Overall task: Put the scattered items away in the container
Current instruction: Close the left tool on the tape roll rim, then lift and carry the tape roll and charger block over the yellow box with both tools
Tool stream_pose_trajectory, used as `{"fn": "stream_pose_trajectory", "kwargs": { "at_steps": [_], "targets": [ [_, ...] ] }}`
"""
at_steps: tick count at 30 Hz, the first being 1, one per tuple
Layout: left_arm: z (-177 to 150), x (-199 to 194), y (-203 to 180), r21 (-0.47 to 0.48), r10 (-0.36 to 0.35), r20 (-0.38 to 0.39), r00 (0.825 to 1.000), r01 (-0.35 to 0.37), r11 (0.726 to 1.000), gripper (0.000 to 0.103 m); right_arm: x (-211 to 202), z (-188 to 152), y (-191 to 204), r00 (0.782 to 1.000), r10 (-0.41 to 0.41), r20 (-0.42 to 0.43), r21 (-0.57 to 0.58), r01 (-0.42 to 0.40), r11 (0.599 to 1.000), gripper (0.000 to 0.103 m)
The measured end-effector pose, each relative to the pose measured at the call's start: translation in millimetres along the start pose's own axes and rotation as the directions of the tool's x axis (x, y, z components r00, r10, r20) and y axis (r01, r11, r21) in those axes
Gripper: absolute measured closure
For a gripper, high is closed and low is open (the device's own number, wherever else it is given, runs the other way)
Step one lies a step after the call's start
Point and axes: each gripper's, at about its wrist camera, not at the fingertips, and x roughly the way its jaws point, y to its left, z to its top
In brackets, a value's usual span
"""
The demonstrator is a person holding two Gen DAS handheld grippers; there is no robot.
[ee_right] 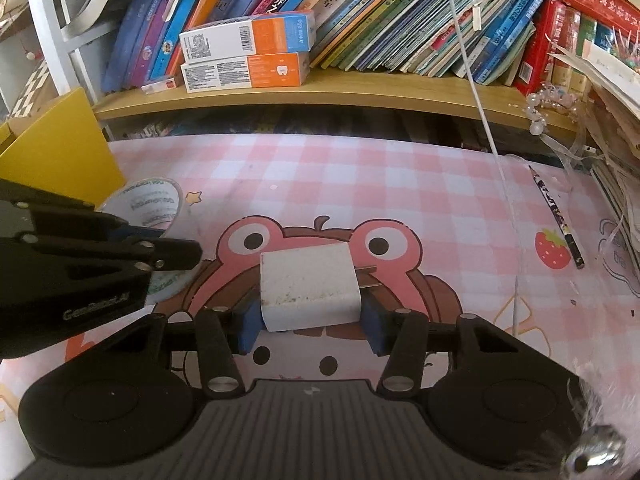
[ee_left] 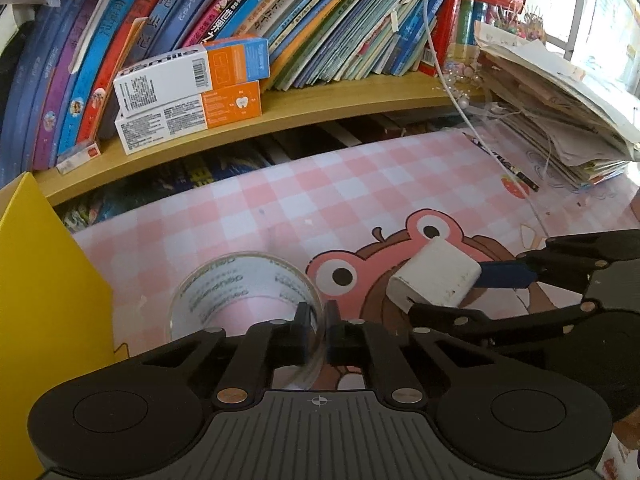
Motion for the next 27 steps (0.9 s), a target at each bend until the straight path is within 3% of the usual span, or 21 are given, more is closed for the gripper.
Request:
{"fn": "stream_pose_trajectory", "kwargs": {
  "at_steps": [27],
  "targets": [
    [-5,-70,-19,0.012,-0.059,0.088,0.994,0.059,0.998,0.097,-57,-21,4,0.999,-0.030,0.034,0.039,0.028,0.999,0.055]
  ]
}}
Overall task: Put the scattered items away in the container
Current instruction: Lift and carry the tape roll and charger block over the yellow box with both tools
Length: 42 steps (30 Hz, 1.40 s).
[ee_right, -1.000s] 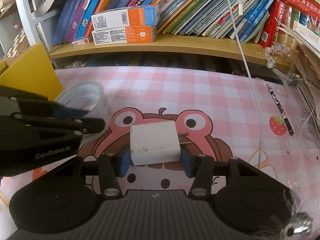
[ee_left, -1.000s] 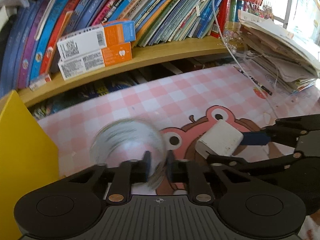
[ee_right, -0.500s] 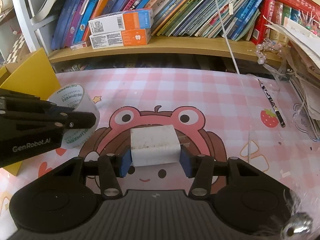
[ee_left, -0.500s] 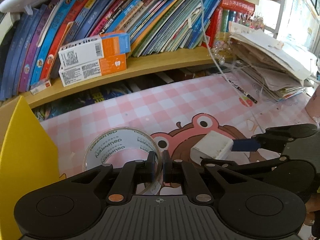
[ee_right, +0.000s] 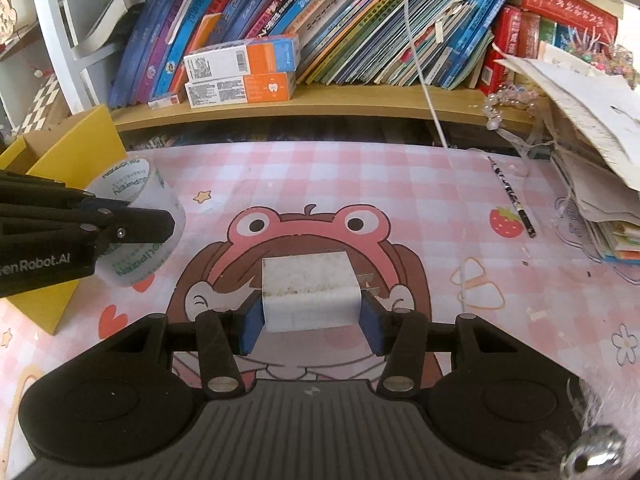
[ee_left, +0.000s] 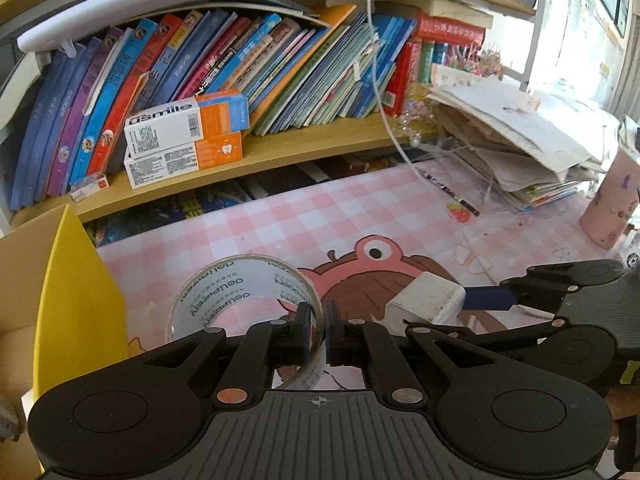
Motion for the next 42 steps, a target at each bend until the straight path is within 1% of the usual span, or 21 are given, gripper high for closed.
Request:
{"fn": "stream_pose_trajectory", "kwargs": {
  "at_steps": [9,15,22,31,42],
  "targets": [
    [-5,-32,-15,0.025,-0.037,0.046,0.998,0.036,0.999,0.097,-35,-9,7,0.999,-0.022,0.032,-0.005,0.023,1.000,0.055],
    [-12,-52,-24,0.042,-0.064,0.070,0.995,0.061,0.997,0.097,-58,-16,11,0.996,-0.061,0.062,-0.001,0.061,0.998,0.055],
    [-22,-73,-31,0.062,-0.092,0.094,0.991,0.087,0.994,0.097,-78,-27,22,0.994,-0.079,0.069,-0.008,0.080,0.997,0.055],
    [-39,-97,-29,0.073,-0.130,0.118,0.984,0.122,0.990,0.097,-98,-39,42,0.991,-0.109,0.075,-0.016,0.110,0.994,0.055],
    [-60,-128,-13,0.081,-0.158,0.138,0.978,0.148,0.986,0.097,-120,-51,79,0.986,-0.139,0.093,-0.023,0.142,0.990,0.055]
  ]
}}
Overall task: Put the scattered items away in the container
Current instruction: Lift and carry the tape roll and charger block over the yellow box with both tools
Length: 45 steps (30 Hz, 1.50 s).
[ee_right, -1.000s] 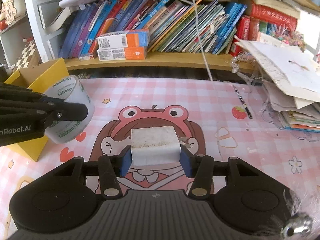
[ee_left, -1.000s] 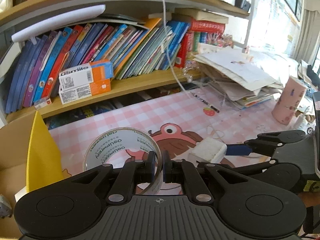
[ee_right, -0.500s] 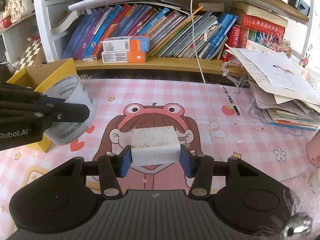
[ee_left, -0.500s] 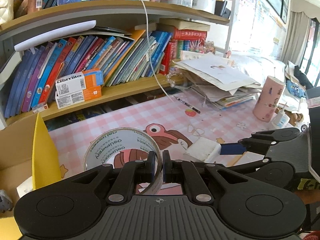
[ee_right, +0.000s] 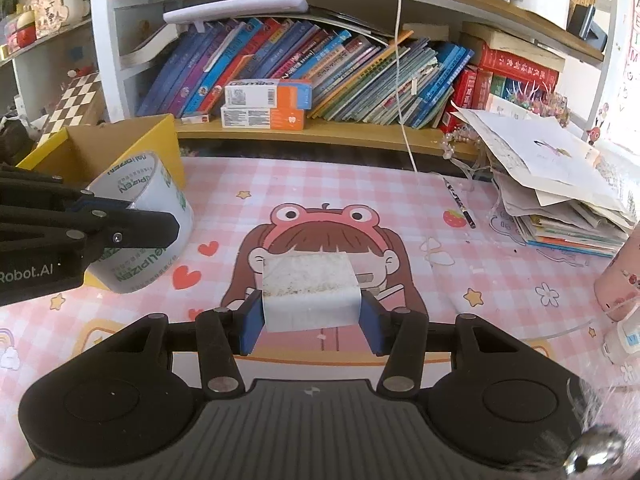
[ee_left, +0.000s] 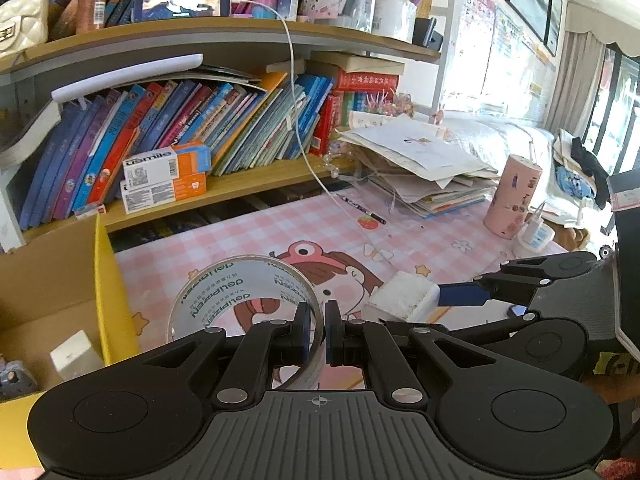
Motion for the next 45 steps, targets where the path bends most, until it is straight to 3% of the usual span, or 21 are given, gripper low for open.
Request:
{"fn": "stream_pose_trajectory", "kwargs": {
  "at_steps": [24,45],
  "targets": [
    [-17,-74,55,-0.024,0.027,0.102,0.994,-0.025,0.999,0.097,-23,12,87,0.998,0.016,0.063,-0.056,-0.013,0.998,0.055],
    [-22,-124,137,-0.108,0.145,0.174,0.974,-0.128,0.986,0.097,-22,56,176,0.983,0.121,0.138,-0.170,-0.096,0.981,0.055]
  ]
}}
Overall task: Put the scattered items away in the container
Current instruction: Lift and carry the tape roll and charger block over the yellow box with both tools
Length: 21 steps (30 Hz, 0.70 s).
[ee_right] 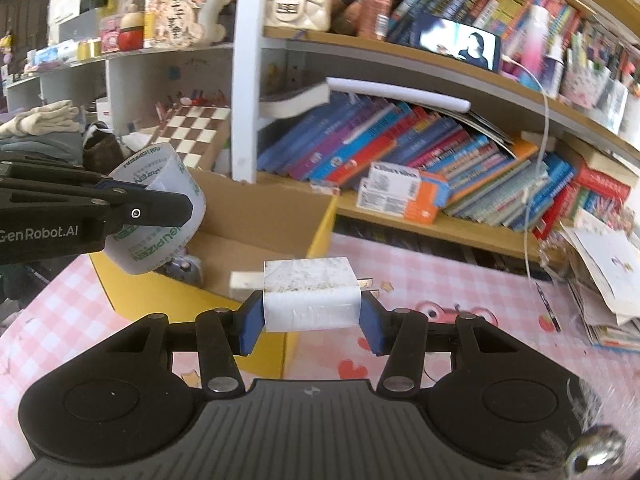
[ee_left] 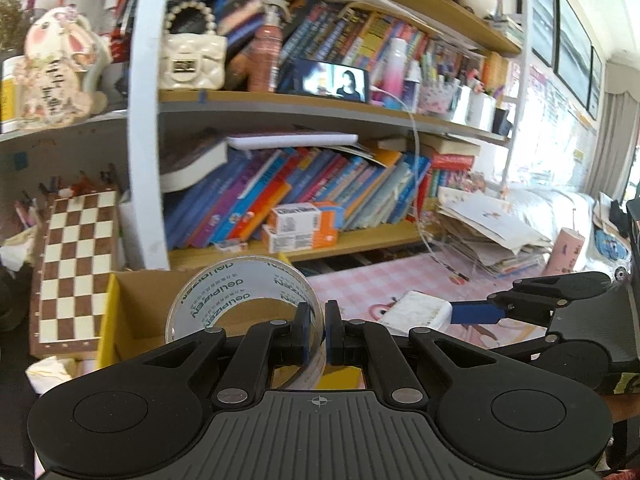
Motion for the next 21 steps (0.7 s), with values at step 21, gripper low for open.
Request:
{"fn": "stream_pose_trajectory", "kwargs": {
  "at_steps": [21],
  "targets": [
    [20,5,70,-0.065,0.073,0.041,0.996,-0.070,0.995,0.097,35,55,47,0.995,0.093,0.041,-0.146,-0.086,0.986,0.055]
  ]
}}
